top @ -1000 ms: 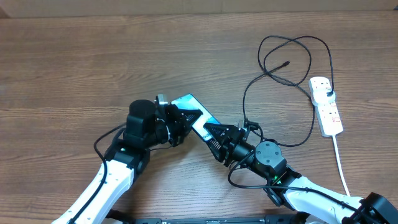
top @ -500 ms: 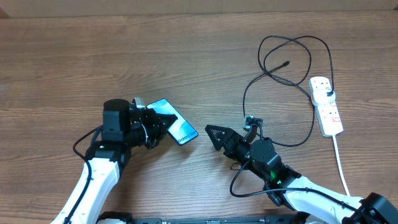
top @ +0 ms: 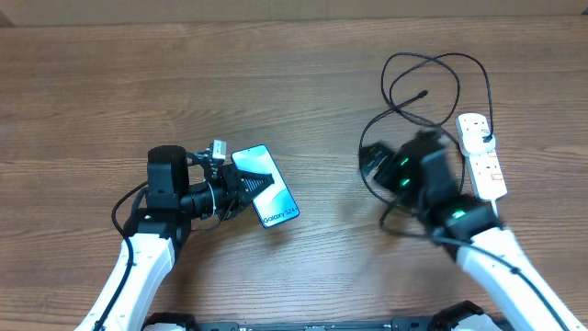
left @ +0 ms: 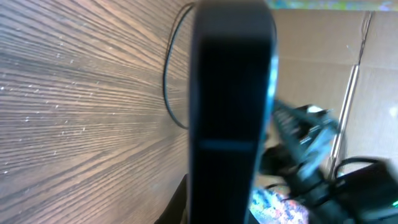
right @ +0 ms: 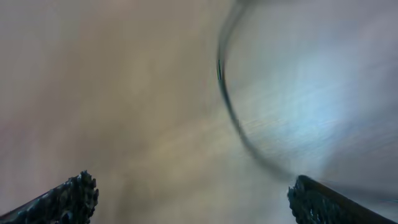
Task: Plug charger to phone and switch on socket
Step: 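Open the right gripper and withdraw it from the smartphone, then move the right gripper to the black cable's USB-C plug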
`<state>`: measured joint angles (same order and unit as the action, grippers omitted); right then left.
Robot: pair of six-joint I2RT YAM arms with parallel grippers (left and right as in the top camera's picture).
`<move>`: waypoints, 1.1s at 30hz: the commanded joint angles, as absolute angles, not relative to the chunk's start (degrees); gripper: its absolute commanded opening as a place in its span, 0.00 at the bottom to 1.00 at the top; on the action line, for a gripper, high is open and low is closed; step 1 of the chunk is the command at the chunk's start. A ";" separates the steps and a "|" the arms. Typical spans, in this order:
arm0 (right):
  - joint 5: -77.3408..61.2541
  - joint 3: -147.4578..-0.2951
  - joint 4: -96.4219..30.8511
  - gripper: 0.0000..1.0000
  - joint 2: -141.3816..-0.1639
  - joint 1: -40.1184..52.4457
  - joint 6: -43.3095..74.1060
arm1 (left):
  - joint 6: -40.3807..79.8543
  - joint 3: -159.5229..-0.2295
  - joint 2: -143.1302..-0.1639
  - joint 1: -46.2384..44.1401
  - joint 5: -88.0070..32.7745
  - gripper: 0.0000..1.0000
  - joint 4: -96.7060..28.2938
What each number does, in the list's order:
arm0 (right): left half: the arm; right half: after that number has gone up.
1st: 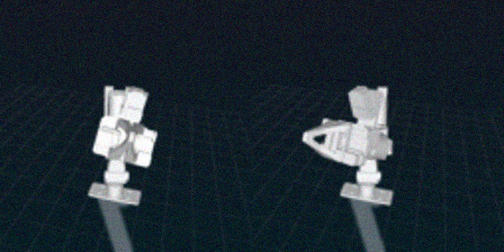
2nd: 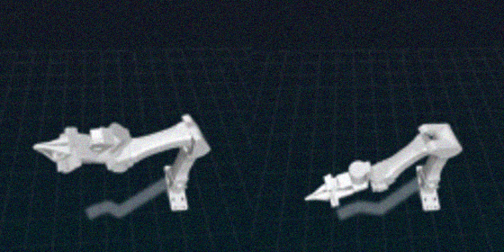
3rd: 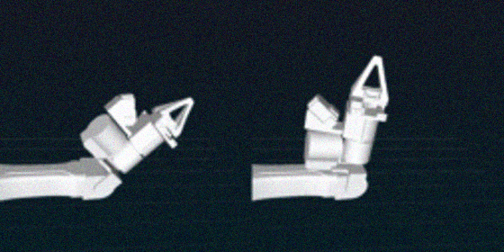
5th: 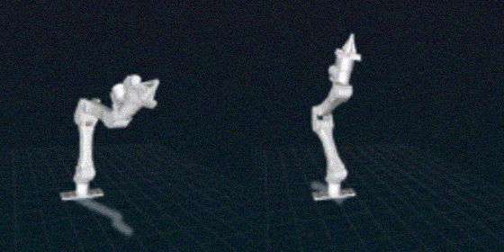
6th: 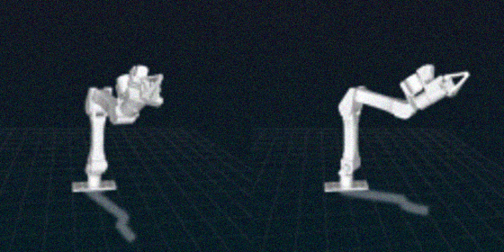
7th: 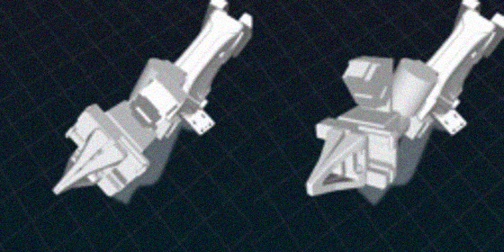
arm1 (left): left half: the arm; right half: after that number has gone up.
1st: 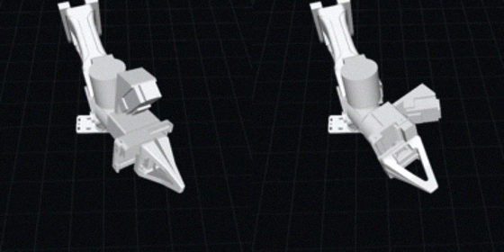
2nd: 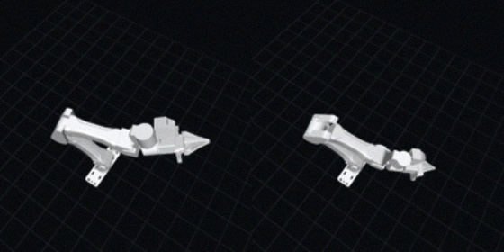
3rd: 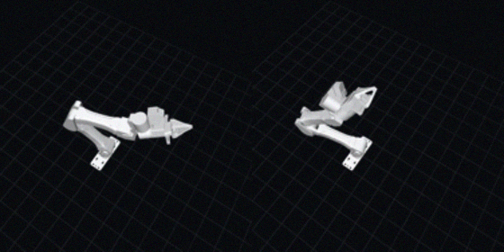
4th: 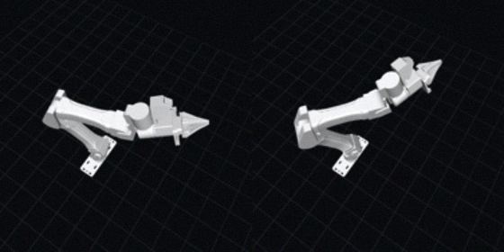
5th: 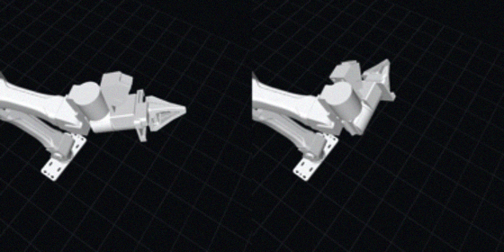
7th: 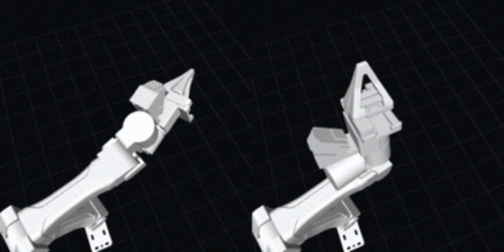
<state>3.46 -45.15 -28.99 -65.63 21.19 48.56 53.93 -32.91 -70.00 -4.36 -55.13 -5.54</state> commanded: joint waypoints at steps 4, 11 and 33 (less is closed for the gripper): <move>4.80 -55.24 -32.51 1.00 -64.71 13.50 39.72 | 51.35 -33.15 -69.65 -4.10 -57.69 0.04 -3.77; 6.42 -55.27 -27.14 1.00 -67.70 11.60 38.02 | 51.37 -33.15 -69.65 -4.14 -58.11 0.04 -3.60; 9.04 -95.44 -40.82 0.75 -114.13 1.85 41.21 | 51.90 -33.15 -69.65 -4.14 -57.67 0.04 -3.68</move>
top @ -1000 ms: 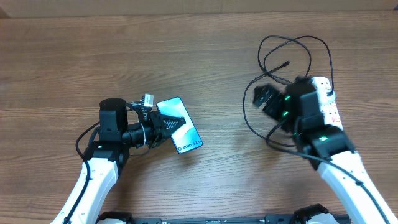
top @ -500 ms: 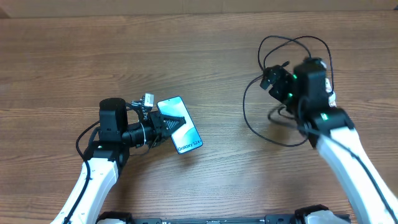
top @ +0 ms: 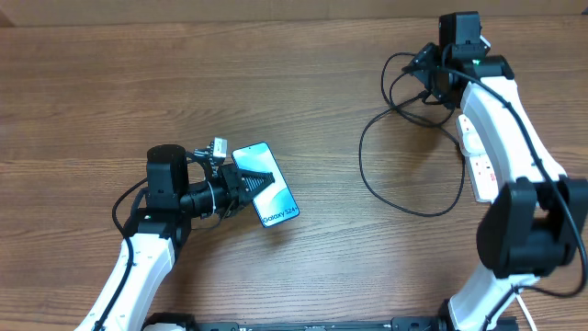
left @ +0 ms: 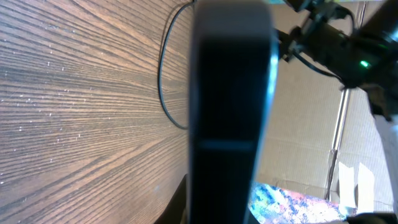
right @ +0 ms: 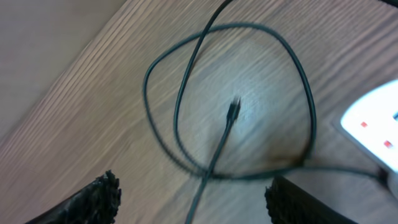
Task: Plug charger to phone and switch on socket
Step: 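Move the right gripper to the black cable's USB-C plug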
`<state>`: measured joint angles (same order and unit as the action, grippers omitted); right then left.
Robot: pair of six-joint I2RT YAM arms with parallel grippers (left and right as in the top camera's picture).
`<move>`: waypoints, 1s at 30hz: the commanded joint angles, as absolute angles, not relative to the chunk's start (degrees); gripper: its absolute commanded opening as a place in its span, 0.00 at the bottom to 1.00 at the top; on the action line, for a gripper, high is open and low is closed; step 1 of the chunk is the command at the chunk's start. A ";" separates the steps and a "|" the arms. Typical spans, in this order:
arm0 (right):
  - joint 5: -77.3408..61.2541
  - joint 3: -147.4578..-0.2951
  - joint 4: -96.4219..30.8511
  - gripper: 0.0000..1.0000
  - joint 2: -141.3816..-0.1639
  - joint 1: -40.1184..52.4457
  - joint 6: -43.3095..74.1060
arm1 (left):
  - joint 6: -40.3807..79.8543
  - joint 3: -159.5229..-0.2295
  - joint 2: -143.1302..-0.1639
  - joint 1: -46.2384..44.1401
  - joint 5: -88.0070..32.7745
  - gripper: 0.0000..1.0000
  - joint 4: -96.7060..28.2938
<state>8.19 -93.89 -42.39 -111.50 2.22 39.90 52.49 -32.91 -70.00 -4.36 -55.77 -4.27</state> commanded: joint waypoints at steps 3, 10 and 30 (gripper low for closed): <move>9.02 -95.44 -38.00 0.73 -116.55 1.74 42.22 | 51.90 -33.15 -69.65 -4.14 -57.65 0.04 -3.66; 9.65 -95.44 -34.92 0.72 -121.34 1.74 43.46 | 51.90 -33.15 -69.65 -4.14 -57.43 0.04 -3.66; 10.26 -95.18 -31.73 0.56 -129.99 2.96 43.46 | 52.75 -33.15 -69.65 -4.14 -56.27 0.04 -3.66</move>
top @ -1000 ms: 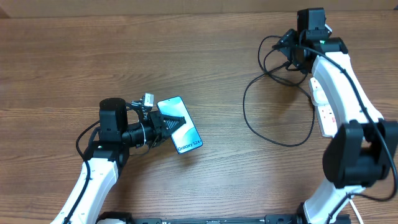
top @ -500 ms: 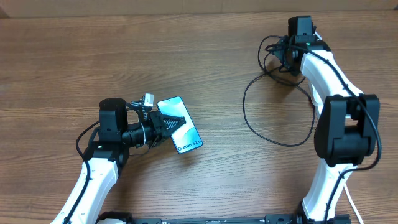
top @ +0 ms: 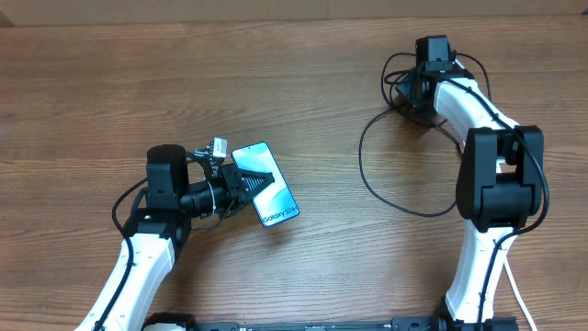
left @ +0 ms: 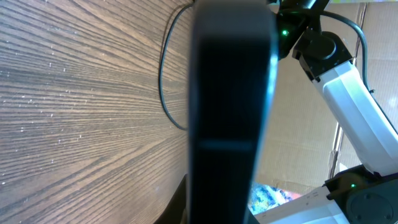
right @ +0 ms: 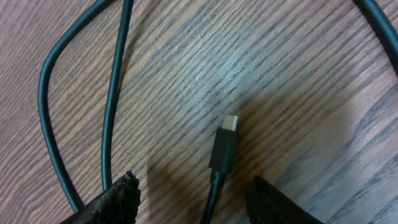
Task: Plug charger to phone and switch on socket
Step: 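Move the right gripper to the black cable's USB-C plug, then grasp the USB-C plug end with the right gripper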
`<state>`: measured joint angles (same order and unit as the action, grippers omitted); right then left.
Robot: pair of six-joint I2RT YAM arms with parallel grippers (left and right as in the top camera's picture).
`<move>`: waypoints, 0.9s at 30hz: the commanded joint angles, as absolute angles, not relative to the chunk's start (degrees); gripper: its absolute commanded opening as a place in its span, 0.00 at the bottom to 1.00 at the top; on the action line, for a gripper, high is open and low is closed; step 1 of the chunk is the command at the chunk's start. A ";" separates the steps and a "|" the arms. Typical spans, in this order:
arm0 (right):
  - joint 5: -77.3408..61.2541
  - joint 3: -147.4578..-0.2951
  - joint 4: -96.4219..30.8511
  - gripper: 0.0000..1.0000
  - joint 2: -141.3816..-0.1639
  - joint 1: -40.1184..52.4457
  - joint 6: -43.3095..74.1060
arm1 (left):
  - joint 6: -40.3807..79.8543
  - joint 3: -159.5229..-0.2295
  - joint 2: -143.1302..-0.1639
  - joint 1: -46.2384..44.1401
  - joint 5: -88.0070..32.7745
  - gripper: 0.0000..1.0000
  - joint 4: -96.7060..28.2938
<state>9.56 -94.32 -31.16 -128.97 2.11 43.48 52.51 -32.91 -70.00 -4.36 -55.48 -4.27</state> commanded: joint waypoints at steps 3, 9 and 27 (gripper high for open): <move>10.28 -95.02 -31.68 0.52 -129.99 3.51 43.46 | 52.75 -33.15 -69.65 -4.14 -55.88 0.04 -3.68; 10.26 -94.78 -31.86 0.39 -130.85 3.64 43.46 | 52.75 -33.15 -69.65 -4.14 -55.90 0.04 -3.75; 9.76 -100.20 -37.10 0.04 -127.83 3.57 36.51 | 53.65 -33.15 -69.65 -4.14 -58.37 0.04 -3.64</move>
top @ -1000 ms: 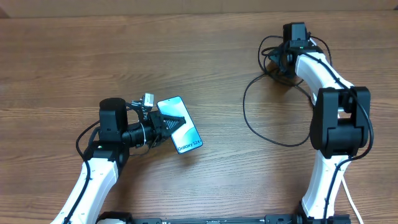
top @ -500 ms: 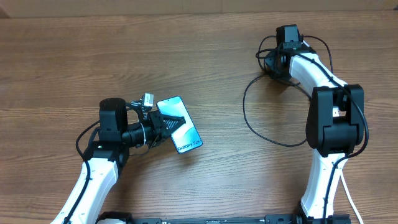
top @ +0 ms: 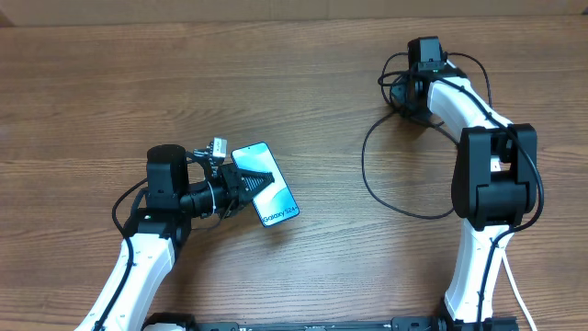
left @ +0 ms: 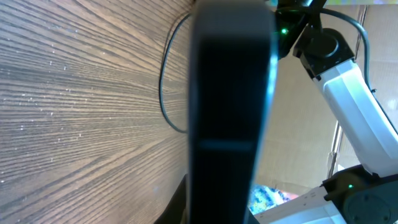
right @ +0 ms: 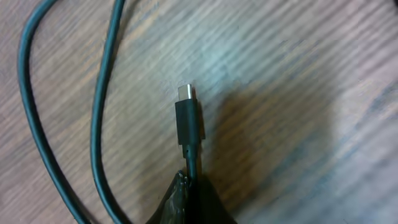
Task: Plug charger to phone and switch on socket
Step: 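Grasp the USB-C plug end with the right gripper, then carry the plug with the right gripper toward the phone's bottom edge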
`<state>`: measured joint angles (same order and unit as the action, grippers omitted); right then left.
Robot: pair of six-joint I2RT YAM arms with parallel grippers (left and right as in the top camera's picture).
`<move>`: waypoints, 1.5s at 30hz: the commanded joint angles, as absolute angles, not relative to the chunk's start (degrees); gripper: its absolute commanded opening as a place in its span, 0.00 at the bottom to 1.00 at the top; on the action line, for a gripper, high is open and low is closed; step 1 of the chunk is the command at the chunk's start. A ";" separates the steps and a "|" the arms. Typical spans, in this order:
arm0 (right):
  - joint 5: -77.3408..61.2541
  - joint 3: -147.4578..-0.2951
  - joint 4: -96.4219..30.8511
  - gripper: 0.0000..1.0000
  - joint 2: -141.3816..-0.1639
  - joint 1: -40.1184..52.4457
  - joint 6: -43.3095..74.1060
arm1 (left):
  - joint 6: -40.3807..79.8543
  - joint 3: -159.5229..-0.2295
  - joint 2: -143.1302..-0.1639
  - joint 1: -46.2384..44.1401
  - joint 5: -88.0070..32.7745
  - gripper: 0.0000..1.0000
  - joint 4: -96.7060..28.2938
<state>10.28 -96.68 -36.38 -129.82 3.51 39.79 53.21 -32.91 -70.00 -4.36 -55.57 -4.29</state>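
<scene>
My left gripper (top: pixel 237 191) is shut on the phone (top: pixel 266 185), a Galaxy handset with a blue lit screen, held at the table's left middle. In the left wrist view the phone (left: pixel 231 106) fills the centre edge-on as a dark slab. At the back right my right gripper (top: pixel 411 92) is shut on the black charger cable (top: pixel 367 184), just behind its plug. The USB-C plug (right: pixel 188 121) sticks out ahead of the closed fingertips (right: pixel 193 196), close above the wood. The socket strip is hidden under the right arm.
The black cable lies in loose loops (top: pixel 450 69) around the right gripper and sweeps in a wide arc towards the table's front right. A cardboard wall (left: pixel 311 106) stands beyond the table's far side.
My right gripper was open with the plug lying between its fingers; now it is shut on the cable just behind the plug. The left arm and phone have not moved.
My left gripper held the phone in the same place throughout. The right gripper was open over the table's middle right, then at the back right above the cable loops, then low over the plug, and now it grips the cable.
</scene>
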 commanded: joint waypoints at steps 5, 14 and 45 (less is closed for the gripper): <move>0.58 -104.75 -45.19 0.04 -115.42 3.75 33.17 | 51.35 -33.15 -69.65 -4.14 -62.19 0.04 -1.41; -11.94 -104.73 -64.31 0.04 -101.75 3.95 25.98 | 51.40 -33.15 -69.65 -4.14 -64.84 0.04 1.06; -27.09 -62.78 -72.01 0.04 -53.01 26.72 19.51 | 60.45 -33.21 -69.76 -4.08 -69.87 0.04 23.38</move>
